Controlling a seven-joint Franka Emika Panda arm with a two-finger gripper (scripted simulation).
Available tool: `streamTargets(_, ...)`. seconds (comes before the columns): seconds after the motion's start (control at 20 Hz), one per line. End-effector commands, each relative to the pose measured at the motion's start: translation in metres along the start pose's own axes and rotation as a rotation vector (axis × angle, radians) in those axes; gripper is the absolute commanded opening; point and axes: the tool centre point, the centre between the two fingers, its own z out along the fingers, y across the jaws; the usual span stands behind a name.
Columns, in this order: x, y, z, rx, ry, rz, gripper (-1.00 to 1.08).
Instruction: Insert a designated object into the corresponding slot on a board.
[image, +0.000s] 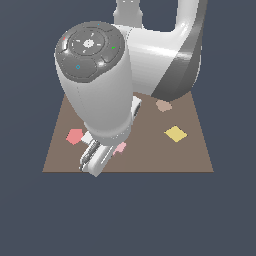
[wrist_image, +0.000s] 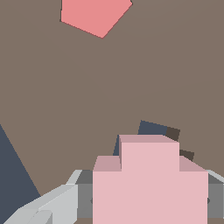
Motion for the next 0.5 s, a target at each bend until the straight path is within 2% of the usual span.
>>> streamTargets(0.0,0.0020,0.0026,-0.0005,0.000,0.000,0.065,-1.00)
streamTargets(0.45,0.0055,0.0095,-0.0008,0.000,-0.001,0.209,-1.00)
